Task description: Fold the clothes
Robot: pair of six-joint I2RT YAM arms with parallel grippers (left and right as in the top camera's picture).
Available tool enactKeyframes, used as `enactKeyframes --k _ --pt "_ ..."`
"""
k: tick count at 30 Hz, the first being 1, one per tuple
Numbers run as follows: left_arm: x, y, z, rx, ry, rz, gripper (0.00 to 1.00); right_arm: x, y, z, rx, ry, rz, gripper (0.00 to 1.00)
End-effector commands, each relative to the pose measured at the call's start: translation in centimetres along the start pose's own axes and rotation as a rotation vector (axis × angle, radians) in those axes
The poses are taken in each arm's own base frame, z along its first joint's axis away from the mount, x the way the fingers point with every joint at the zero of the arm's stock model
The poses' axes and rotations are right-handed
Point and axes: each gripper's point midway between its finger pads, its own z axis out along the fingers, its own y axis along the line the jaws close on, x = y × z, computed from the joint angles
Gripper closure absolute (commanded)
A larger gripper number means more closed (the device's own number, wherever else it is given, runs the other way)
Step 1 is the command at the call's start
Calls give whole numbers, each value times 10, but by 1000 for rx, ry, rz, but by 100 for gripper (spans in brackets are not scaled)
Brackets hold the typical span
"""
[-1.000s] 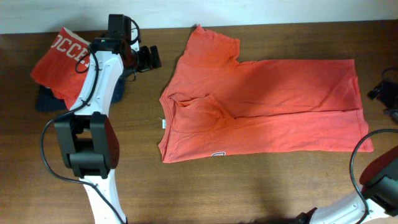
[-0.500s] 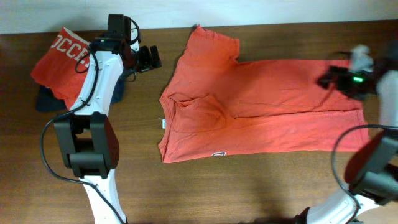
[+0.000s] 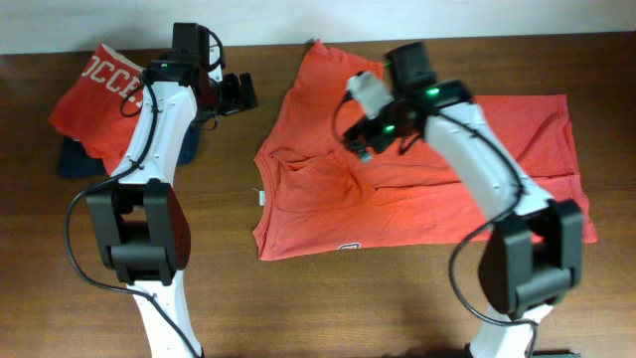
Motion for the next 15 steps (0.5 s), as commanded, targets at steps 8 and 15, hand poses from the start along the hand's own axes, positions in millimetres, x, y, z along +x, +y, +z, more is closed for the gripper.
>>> enactKeyframes --k 8,15 --pt "-4 -2 -2 12 -8 -11 1 20 7 93 99 152 -102 20" --pt "-4 -2 -2 12 -8 -11 1 20 3 93 102 144 -97 30"
